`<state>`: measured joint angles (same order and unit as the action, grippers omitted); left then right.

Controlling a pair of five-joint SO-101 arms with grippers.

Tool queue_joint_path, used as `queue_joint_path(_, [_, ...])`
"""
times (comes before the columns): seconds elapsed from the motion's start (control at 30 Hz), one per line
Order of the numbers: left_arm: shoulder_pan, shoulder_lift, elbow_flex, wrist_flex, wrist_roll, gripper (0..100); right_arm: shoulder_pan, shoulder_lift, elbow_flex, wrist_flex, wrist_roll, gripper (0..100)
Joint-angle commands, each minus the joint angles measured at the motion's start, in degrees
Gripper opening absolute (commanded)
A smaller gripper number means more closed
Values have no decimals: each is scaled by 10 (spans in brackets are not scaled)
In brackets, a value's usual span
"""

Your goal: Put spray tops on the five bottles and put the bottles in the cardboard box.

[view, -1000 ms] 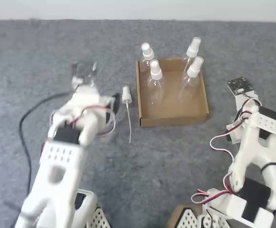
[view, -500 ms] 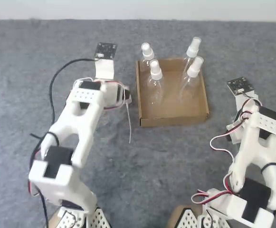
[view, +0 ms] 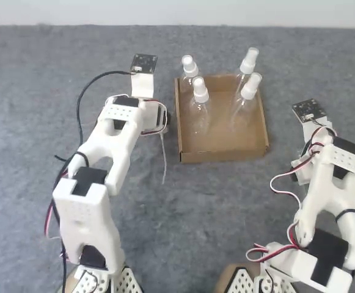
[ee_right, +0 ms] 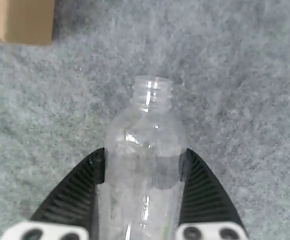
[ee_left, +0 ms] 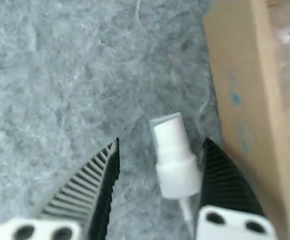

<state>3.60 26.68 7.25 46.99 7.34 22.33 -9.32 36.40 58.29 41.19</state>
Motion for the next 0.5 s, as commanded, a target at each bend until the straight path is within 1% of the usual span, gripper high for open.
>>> queue_joint_path(0.0, [4,19,-81,41,6,186,7,-4,-23,-7,7,39])
queue_joint_path(0.37, [4,105,-213,133,6,180,7,-4,-23,-7,7,39])
queue_joint_path(0.47, [4,120,-236,149,6,144,7,-4,-23,-7,7,39])
